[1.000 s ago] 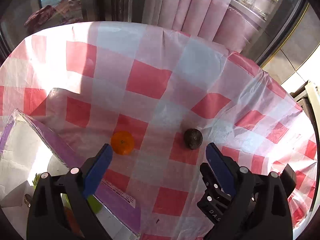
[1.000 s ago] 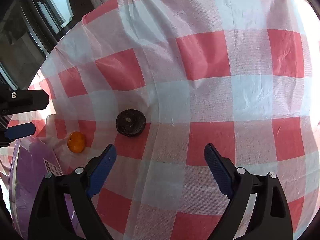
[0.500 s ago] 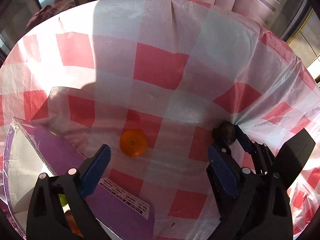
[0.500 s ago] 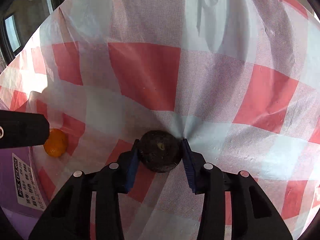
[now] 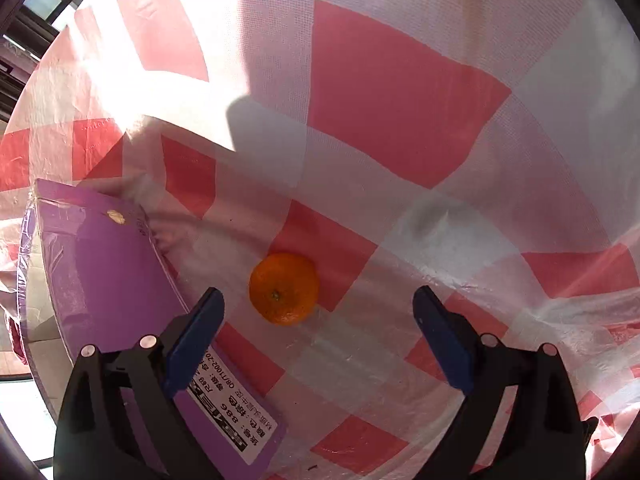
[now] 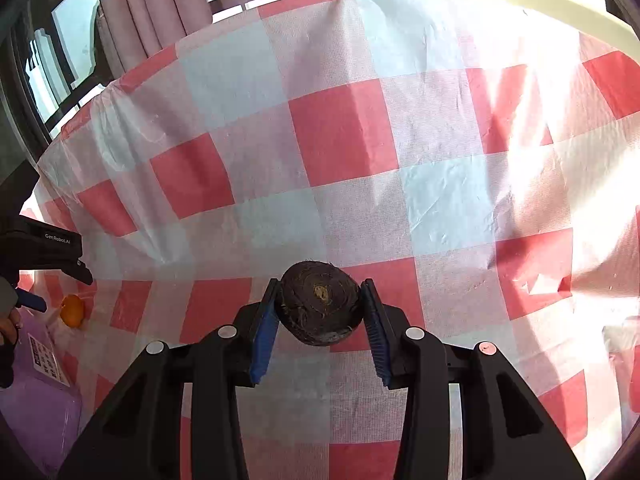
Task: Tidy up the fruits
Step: 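Grasp the tangerine with the left tool while the right tool grasps the dark round fruit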
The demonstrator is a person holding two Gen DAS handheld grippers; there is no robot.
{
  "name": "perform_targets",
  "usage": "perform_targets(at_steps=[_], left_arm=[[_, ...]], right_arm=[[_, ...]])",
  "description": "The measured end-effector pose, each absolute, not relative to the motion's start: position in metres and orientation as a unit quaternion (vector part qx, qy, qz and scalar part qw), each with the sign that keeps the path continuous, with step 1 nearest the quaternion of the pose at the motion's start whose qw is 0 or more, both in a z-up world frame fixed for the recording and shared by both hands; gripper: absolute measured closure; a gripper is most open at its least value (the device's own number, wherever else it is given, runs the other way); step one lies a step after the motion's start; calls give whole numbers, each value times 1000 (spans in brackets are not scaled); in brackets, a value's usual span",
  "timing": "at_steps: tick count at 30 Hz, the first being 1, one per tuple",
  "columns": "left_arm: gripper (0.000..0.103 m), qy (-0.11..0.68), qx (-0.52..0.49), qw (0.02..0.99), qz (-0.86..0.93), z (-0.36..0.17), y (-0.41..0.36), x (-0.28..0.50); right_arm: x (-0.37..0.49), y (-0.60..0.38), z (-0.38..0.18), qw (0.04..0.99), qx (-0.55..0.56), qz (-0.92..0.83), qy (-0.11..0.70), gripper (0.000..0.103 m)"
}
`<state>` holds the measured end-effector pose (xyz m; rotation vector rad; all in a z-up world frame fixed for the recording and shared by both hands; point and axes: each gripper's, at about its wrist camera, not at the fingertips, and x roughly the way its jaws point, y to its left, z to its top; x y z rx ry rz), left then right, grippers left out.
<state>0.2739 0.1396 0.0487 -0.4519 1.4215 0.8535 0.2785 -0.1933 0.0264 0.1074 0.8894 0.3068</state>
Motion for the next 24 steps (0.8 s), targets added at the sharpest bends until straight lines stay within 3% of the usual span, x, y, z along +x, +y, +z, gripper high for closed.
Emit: perform_targets(at_steps=[5, 8, 9, 12, 19, 20, 21, 22, 24], left_arm=[[13, 633, -220, 641, 375, 25, 142, 274], [30, 614, -201, 661, 381, 31, 140, 268], [42, 610, -193, 666, 384, 34, 138, 265], [66, 591, -200, 703, 340, 48, 127, 259], [70, 562, -206, 769, 223, 66, 86, 244], [63, 559, -207, 773, 217, 69, 83, 242], [42, 566, -203, 770, 211, 68, 81, 244], [33, 573, -194, 767, 214, 69, 71, 246], [27, 582, -174, 763, 222, 63, 70, 254]], right_arm=[[270, -217, 16, 887, 57, 129, 440, 63], [263, -226, 11, 886, 68, 120, 442, 63], [261, -229, 10, 887, 72, 116, 442, 63], [253, -227, 7, 886, 80, 107, 445, 63], [248, -223, 1, 888, 69, 106, 441, 62], [248, -224, 1, 889, 69, 108, 440, 62], [249, -224, 1, 889, 71, 109, 439, 62], [251, -220, 3, 889, 72, 110, 439, 61], [255, -221, 4, 888, 76, 113, 438, 61]])
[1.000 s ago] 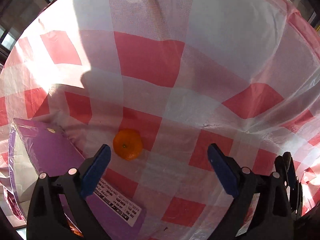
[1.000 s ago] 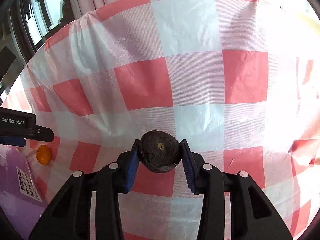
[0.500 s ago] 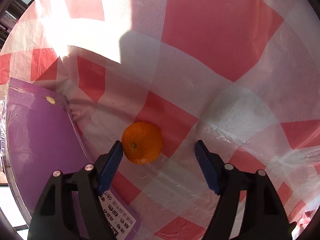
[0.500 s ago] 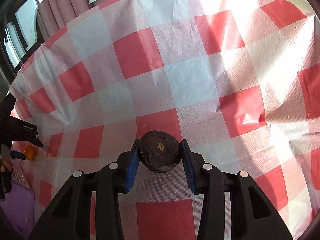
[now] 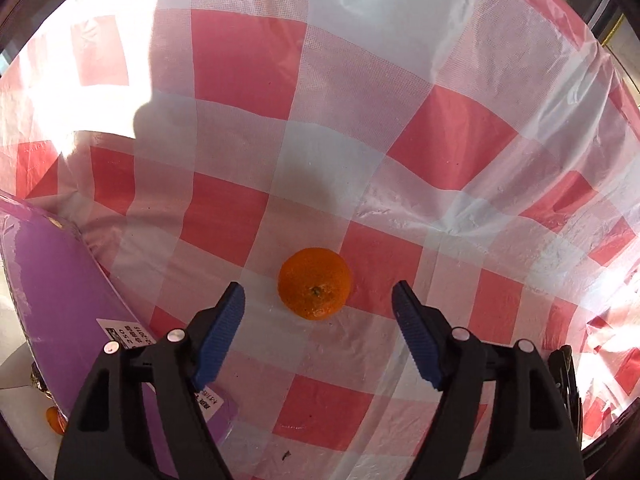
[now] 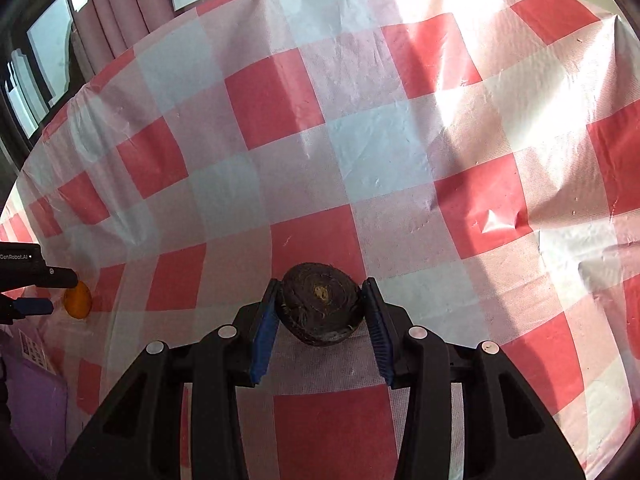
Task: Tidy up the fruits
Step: 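Grasp the tangerine with the left tool while the right tool grasps the dark round fruit, then carry the tangerine and dark round fruit over to the white box and lower them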
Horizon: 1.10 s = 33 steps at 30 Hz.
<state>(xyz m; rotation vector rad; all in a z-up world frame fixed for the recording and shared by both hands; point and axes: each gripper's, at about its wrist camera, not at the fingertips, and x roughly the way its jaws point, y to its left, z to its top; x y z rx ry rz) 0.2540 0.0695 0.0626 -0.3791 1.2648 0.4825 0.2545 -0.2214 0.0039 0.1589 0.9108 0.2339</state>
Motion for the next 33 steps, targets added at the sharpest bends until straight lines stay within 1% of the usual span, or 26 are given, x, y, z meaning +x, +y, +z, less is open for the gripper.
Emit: perform_targets(at_steps=[3, 4, 8, 10, 11, 12, 14, 18, 21, 22, 28, 29, 31, 33], left_arm=[[27, 616, -150, 742, 216, 44, 65, 267], [27, 620, -148, 737, 227, 35, 76, 269], [27, 603, -151, 740, 258, 28, 94, 270], [30, 598, -160, 744, 251, 27, 98, 281], [38, 597, -157, 748, 243, 28, 97, 283], [49, 595, -153, 753, 234, 30, 95, 283], [61, 592, -142, 762, 222, 31, 86, 282], [62, 575, -153, 783, 182, 31, 58, 272], [62, 569, -115, 804, 129, 34, 25, 265], [62, 566, -111, 810, 109, 34, 17, 263], [61, 548, -79, 829, 84, 27, -11, 249], [60, 546, -74, 831, 82, 27, -12, 248], [58, 544, -61, 833, 80, 22, -11, 250], [58, 543, -51, 834, 82, 23, -18, 253]], right_arm=[[255, -224, 3, 888, 85, 115, 438, 61], [256, -224, 4, 888, 86, 115, 438, 61], [255, -226, 4, 887, 90, 116, 437, 61], [255, -227, 4, 887, 93, 117, 437, 61], [255, -227, 4, 887, 94, 117, 437, 61], [255, -228, 4, 887, 94, 117, 437, 61], [255, -227, 4, 887, 93, 117, 437, 60], [254, -225, 7, 888, 84, 113, 438, 59], [254, -225, 8, 888, 87, 112, 438, 52], [255, -225, 7, 888, 90, 112, 438, 51], [256, -220, 7, 889, 77, 111, 438, 50], [257, -219, 7, 888, 76, 111, 439, 50], [257, -217, 7, 889, 72, 110, 439, 60], [258, -216, 6, 889, 70, 106, 440, 60]])
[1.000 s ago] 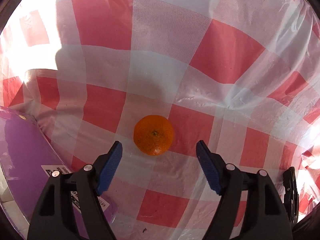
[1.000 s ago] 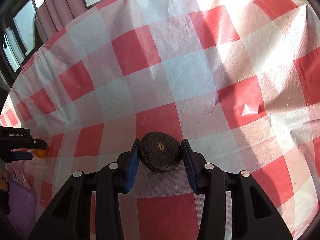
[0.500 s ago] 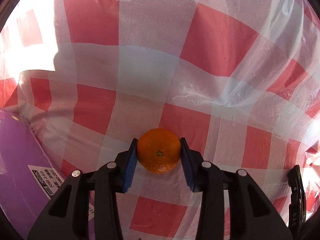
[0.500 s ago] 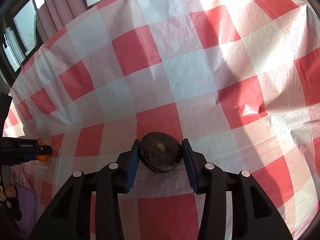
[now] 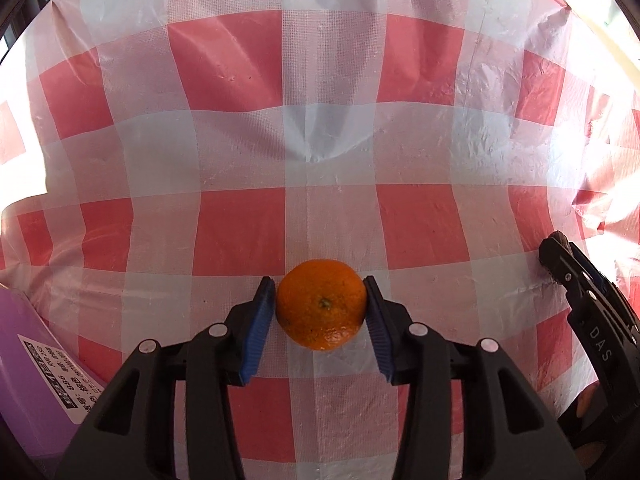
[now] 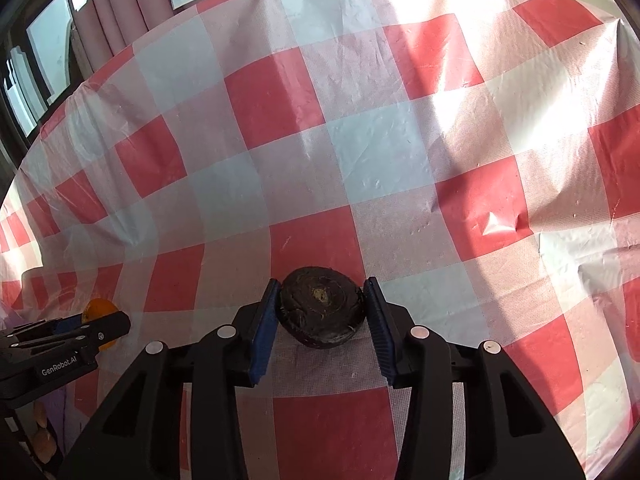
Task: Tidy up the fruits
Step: 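Carry the tangerine and dark round fruit over to the white box and lower them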
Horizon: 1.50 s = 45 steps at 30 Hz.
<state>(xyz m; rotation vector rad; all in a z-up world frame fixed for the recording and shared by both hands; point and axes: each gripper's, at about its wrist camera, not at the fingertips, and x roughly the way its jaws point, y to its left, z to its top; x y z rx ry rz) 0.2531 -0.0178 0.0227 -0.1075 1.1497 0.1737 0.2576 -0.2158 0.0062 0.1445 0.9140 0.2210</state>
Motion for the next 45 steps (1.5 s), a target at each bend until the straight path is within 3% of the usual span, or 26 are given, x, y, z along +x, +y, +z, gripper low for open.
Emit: perform_targets(at_steps=[22, 35, 45], left_arm=[[63, 549, -52, 833, 40, 25, -28, 229], [63, 582, -18, 810, -72, 29, -54, 107], [63, 551, 12, 821, -149, 81, -44, 13]], right_arm=[[245, -218, 6, 888, 85, 93, 442, 62], [107, -218, 23, 864, 101, 53, 490, 62], [-7, -198, 56, 850, 127, 34, 510, 62]])
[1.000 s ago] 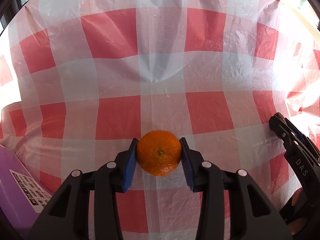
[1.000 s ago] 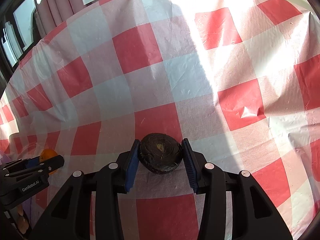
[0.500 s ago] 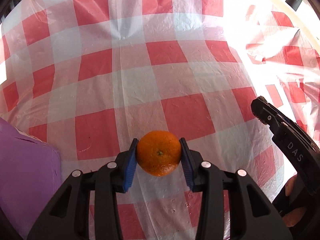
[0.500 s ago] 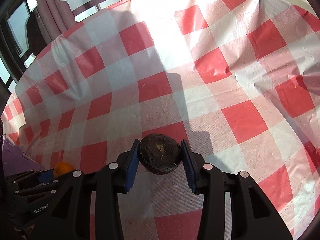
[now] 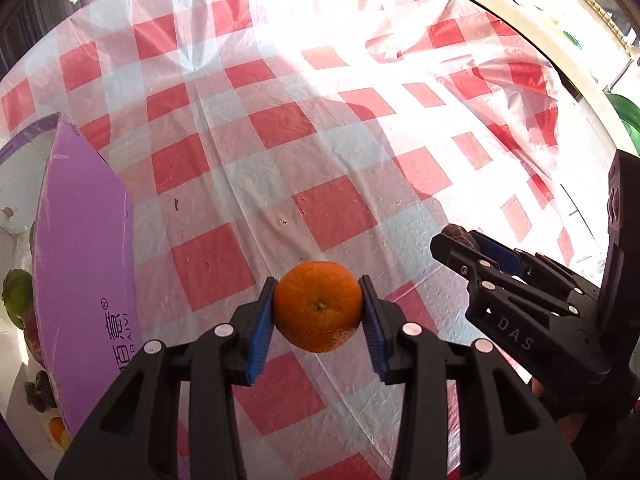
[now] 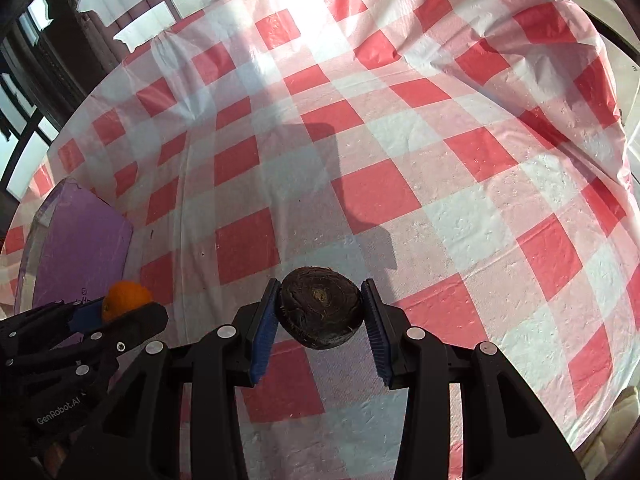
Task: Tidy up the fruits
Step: 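Carry the tangerine and dark round fruit over to the white box and lower them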
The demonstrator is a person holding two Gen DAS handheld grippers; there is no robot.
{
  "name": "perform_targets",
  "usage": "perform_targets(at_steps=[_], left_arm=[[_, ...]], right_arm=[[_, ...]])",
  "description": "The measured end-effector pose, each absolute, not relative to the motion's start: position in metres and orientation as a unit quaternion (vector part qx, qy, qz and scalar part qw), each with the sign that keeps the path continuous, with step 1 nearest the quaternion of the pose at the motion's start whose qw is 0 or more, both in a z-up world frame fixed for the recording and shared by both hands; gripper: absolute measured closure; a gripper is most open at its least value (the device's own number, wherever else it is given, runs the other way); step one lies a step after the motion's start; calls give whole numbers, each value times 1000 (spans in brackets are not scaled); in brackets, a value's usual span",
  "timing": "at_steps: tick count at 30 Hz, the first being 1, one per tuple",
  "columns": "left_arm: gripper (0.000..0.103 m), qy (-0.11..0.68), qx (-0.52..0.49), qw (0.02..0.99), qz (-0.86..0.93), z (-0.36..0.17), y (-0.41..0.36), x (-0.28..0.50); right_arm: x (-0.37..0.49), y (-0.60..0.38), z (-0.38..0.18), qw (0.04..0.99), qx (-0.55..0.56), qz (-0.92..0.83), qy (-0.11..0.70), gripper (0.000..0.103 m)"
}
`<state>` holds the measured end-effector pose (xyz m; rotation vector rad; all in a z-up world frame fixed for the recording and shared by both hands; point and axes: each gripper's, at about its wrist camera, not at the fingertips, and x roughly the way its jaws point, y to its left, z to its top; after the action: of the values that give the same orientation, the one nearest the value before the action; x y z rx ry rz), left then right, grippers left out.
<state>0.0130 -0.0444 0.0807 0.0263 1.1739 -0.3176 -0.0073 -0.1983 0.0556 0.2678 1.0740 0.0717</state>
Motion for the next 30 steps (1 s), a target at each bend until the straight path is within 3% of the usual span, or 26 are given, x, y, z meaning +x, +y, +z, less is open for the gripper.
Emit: perform_targets(at_steps=[14, 23, 30], left_arm=[[62, 465, -1, 878, -113, 166, 57, -53], [62, 461, 0, 886, -45, 160, 140, -75], [62, 507, -54, 859, 44, 127, 219, -70]], right_arm=[[-63, -98, 135, 874, 82, 123, 462, 62], [-69, -13, 163, 866, 4, 228, 444, 62], [-64, 56, 165, 833, -61, 309, 455, 62]])
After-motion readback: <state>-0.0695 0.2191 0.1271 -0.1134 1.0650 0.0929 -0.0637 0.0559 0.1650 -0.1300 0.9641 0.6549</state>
